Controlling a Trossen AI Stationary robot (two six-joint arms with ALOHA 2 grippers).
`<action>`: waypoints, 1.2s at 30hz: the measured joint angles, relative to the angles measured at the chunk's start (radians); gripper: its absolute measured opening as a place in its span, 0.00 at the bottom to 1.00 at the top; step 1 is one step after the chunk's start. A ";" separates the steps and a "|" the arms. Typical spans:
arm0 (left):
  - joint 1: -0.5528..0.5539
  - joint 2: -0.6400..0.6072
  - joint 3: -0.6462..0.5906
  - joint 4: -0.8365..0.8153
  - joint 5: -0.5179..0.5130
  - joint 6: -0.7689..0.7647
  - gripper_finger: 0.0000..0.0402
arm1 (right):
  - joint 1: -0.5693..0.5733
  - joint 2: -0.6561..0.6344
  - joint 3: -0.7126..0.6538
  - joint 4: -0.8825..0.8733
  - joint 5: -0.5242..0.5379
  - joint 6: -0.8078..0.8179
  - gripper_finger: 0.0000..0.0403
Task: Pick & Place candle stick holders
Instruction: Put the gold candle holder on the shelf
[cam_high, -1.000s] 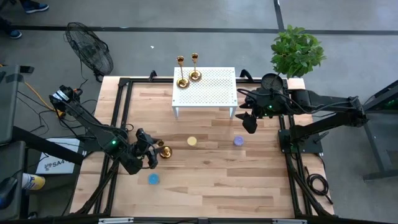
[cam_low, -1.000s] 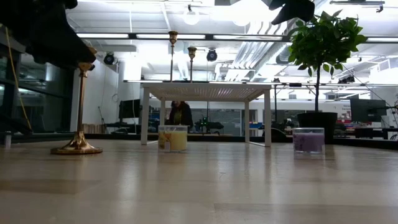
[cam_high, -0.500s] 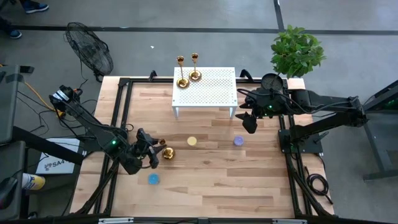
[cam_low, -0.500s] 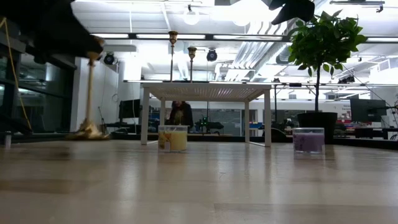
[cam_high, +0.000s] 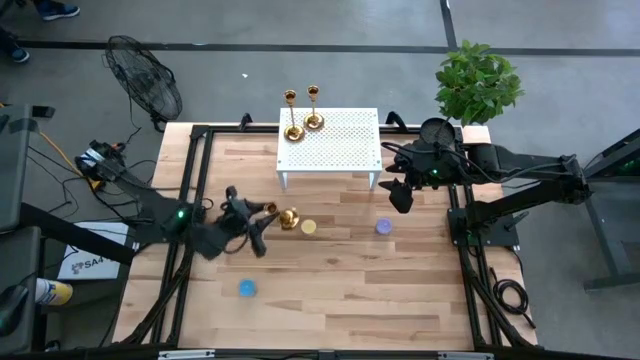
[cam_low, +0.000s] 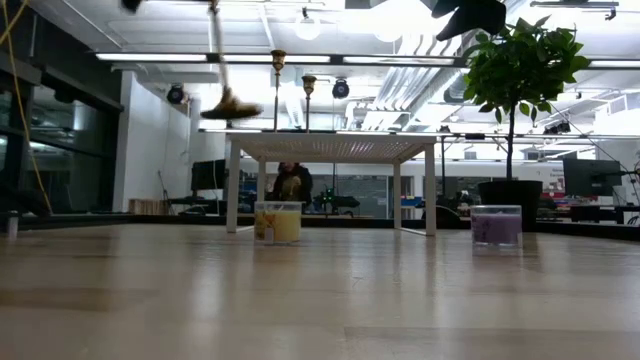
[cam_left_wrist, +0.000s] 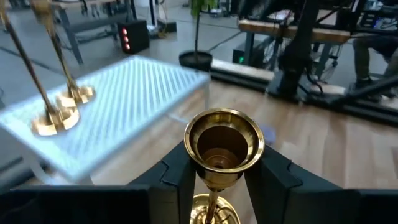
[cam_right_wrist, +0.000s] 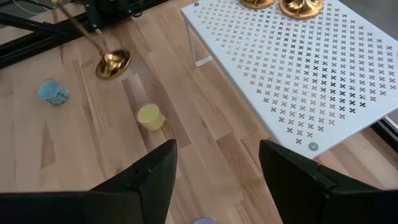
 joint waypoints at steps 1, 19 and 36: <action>0.031 0.000 0.029 -0.001 0.023 0.039 0.28 | 0.000 0.000 0.000 0.000 0.000 0.000 0.55; 0.629 0.001 0.261 -0.006 0.475 0.289 0.28 | 0.000 0.000 0.000 0.000 0.000 0.000 0.55; 0.822 0.143 0.262 0.072 0.582 0.286 0.28 | 0.000 0.000 0.000 -0.002 0.003 -0.011 0.55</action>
